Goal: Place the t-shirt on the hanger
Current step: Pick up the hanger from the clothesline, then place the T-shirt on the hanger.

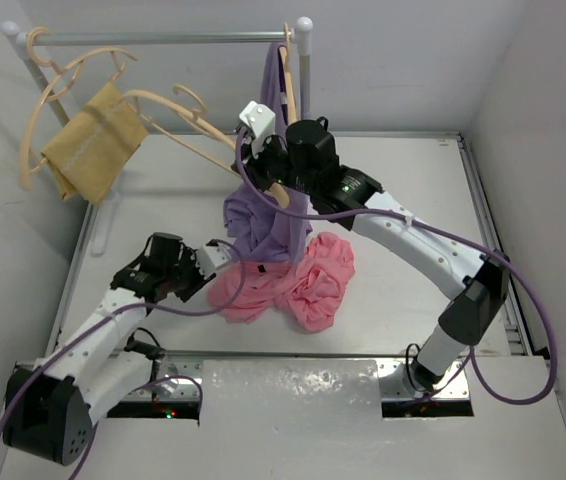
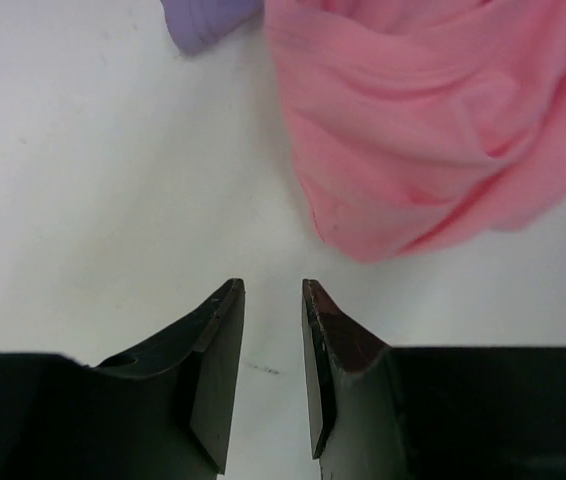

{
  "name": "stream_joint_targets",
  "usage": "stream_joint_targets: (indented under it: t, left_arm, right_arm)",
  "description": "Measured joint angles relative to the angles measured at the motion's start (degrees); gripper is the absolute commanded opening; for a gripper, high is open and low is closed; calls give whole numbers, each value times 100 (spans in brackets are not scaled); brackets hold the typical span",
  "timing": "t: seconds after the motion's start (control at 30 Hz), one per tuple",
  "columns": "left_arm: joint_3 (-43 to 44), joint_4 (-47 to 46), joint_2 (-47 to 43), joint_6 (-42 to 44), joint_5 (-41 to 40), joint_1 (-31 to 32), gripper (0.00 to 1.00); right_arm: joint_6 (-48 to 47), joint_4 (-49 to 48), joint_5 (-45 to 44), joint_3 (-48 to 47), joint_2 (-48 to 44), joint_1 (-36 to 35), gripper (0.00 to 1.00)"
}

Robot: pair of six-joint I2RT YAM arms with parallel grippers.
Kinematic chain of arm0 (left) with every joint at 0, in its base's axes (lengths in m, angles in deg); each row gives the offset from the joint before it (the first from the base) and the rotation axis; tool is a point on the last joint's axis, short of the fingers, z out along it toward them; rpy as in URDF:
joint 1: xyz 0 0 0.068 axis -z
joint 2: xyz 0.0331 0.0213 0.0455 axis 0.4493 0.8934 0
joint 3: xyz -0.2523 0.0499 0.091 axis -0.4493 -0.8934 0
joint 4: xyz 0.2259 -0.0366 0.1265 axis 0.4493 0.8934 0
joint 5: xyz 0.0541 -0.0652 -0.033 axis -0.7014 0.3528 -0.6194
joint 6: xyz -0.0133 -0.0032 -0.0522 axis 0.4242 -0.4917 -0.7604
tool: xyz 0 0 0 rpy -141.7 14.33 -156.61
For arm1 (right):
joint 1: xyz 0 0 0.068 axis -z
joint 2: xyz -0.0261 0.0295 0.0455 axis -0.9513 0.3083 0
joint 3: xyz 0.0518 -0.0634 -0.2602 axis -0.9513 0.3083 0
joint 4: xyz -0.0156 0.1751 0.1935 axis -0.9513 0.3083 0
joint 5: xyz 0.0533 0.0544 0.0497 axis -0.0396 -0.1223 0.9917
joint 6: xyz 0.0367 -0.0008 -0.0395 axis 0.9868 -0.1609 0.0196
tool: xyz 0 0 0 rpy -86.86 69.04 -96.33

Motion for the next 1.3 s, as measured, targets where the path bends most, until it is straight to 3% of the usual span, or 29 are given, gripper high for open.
stream_joint_targets:
  t: [0.17, 0.37, 0.53, 0.67, 0.77, 0.93, 1.07, 1.3]
  left_arm:
    - [2, 562, -1058, 680, 393, 0, 27]
    - [385, 1176, -1058, 863, 1207, 0, 25]
    - [761, 1115, -835, 507, 1580, 0, 26]
    - [920, 555, -713, -424, 1617, 0, 30]
    - [1132, 125, -264, -1176, 1499, 0, 31]
    - [1825, -26, 1344, -2011, 1075, 155, 32]
    - [2118, -7, 2490, -2232, 776, 566, 34]
    - [2116, 157, 3338, -2142, 529, 678, 34]
  right_arm:
    - [-98, 575, 15, 352, -256, 0, 0]
    - [-17, 1405, -98, 1211, -841, 0, 0]
    - [269, 1886, -389, 2317, -1665, 0, 0]
    - [487, 2197, -411, 2929, -2151, 0, 0]
    - [675, 2463, -391, 3366, -2509, 0, 0]
    - [901, 3187, -673, 3709, -3073, 0, 0]
    - [949, 3543, -802, 3709, -3206, 4, 0]
    - [955, 4190, -658, 3375, -3263, 4, 0]
